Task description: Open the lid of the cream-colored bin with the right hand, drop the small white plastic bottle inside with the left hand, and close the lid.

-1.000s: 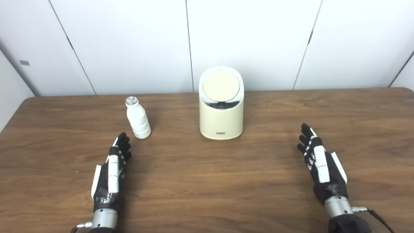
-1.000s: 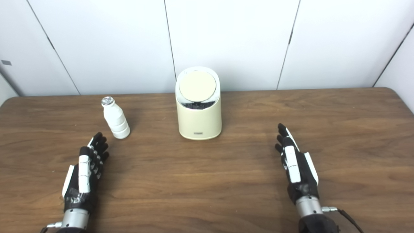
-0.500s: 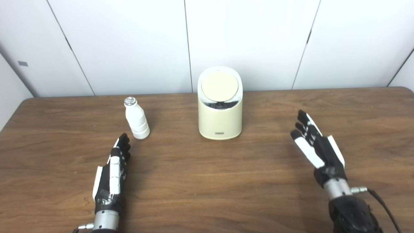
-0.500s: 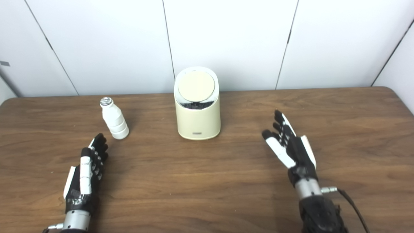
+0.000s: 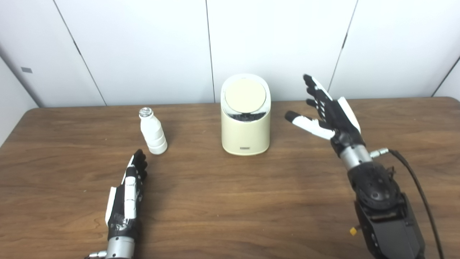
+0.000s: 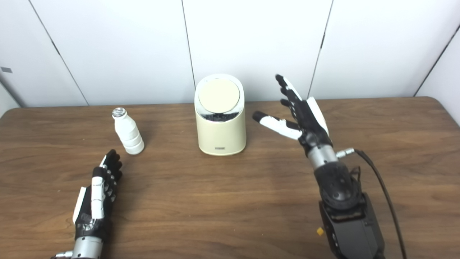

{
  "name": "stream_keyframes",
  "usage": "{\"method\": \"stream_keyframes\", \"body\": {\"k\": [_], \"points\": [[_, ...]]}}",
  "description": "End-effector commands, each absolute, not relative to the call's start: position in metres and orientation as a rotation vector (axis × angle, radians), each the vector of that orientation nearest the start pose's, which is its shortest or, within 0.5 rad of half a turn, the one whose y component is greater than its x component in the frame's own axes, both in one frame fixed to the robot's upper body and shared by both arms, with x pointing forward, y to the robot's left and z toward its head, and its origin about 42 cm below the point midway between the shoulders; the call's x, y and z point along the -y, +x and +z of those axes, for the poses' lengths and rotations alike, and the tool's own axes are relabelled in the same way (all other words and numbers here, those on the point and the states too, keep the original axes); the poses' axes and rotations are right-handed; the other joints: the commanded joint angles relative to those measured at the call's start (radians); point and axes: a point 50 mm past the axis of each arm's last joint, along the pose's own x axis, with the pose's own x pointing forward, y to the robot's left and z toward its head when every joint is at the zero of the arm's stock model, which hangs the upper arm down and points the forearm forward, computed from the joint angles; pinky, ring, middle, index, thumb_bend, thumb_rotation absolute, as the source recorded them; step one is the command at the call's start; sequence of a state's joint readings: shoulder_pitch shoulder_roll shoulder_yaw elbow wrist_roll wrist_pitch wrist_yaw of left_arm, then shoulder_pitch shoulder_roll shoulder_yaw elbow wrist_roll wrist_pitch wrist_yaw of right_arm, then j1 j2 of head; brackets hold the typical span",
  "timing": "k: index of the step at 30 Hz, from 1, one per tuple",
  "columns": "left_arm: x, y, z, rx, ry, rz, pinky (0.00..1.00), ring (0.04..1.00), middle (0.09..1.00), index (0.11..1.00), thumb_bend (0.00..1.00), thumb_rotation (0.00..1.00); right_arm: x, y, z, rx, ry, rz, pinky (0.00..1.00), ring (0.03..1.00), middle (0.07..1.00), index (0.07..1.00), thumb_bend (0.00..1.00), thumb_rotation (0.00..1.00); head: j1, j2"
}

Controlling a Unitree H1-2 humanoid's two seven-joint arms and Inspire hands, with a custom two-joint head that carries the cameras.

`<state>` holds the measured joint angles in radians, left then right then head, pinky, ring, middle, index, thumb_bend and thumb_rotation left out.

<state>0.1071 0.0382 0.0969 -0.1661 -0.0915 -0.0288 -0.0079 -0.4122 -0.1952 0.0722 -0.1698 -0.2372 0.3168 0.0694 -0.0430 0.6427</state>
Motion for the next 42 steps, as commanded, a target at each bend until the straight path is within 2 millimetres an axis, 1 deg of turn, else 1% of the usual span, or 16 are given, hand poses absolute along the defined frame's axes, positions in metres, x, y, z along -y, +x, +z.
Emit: {"method": "stream_keyframes", "body": {"k": [1,4,9,10,12,14,17,20,25,32,37,40,42], "points": [[-0.253,0.248,0.121,0.136,-0.025,0.095,1.0,0.988,0.977,0.981,0.55,1.0,0.206,0.397,0.284,0.334,-0.47,0.093,0.88,0.962,0.964,0.928,0.85,0.44,-0.002,0.0],[-0.252,0.247,0.12,0.136,-0.031,0.099,1.0,0.984,0.973,0.976,0.55,1.0,0.199,0.408,0.294,0.343,-0.499,0.103,0.87,0.96,0.966,0.93,0.87,0.44,0.0,-0.001],[-0.25,0.247,0.12,0.142,-0.029,0.099,1.0,0.982,0.969,0.971,0.55,1.0,0.189,0.423,0.308,0.355,-0.548,0.102,0.85,0.951,0.967,0.929,0.92,0.47,0.001,0.001],[-0.25,0.247,0.12,0.141,-0.03,0.1,1.0,0.98,0.968,0.969,0.54,1.0,0.187,0.426,0.311,0.358,-0.557,0.106,0.85,0.954,0.969,0.929,0.92,0.46,0.001,0.001],[-0.25,0.246,0.12,0.14,-0.029,0.099,1.0,0.977,0.964,0.967,0.54,1.0,0.182,0.432,0.317,0.369,-0.584,0.118,0.87,0.966,0.972,0.935,0.9,0.39,0.004,0.001],[-0.25,0.246,0.119,0.141,-0.025,0.1,1.0,0.983,0.965,0.971,0.54,1.0,0.176,0.44,0.321,0.382,-0.618,0.128,0.86,0.952,0.962,0.936,0.91,0.35,0.005,0.001],[-0.25,0.245,0.12,0.141,-0.034,0.101,1.0,0.986,0.972,0.976,0.54,1.0,0.168,0.45,0.328,0.387,-0.65,0.135,0.84,0.943,0.956,0.932,0.94,0.32,0.004,0.003],[-0.249,0.244,0.121,0.141,-0.035,0.102,1.0,0.984,0.975,0.976,0.54,1.0,0.162,0.457,0.332,0.374,-0.69,0.14,0.8,0.925,0.95,0.929,0.95,0.34,0.006,0.006],[-0.248,0.244,0.12,0.145,-0.03,0.103,1.0,0.979,0.967,0.974,0.54,1.0,0.155,0.465,0.332,0.373,-0.729,0.148,0.8,0.913,0.94,0.927,0.95,0.34,0.005,0.008],[-0.247,0.244,0.12,0.146,-0.025,0.103,1.0,0.977,0.961,0.971,0.54,1.0,0.145,0.471,0.325,0.389,-0.774,0.149,0.85,0.929,0.935,0.921,0.92,0.31,0.01,0.017],[-0.245,0.244,0.122,0.147,-0.044,0.109,0.99,0.98,0.968,0.965,0.55,1.0,0.145,0.476,0.318,0.389,-0.827,0.137,0.86,0.933,0.932,0.92,0.91,0.32,0.012,0.019],[-0.243,0.244,0.122,0.145,-0.047,0.11,0.99,0.981,0.969,0.965,0.55,1.0,0.147,0.48,0.315,0.391,-0.851,0.132,0.86,0.927,0.925,0.913,0.92,0.33,0.013,0.021],[-0.243,0.244,0.122,0.146,-0.051,0.111,1.0,0.983,0.968,0.974,0.55,1.0,0.148,0.482,0.313,0.389,-0.868,0.129,0.88,0.931,0.93,0.915,0.94,0.36,0.014,0.024]]}}
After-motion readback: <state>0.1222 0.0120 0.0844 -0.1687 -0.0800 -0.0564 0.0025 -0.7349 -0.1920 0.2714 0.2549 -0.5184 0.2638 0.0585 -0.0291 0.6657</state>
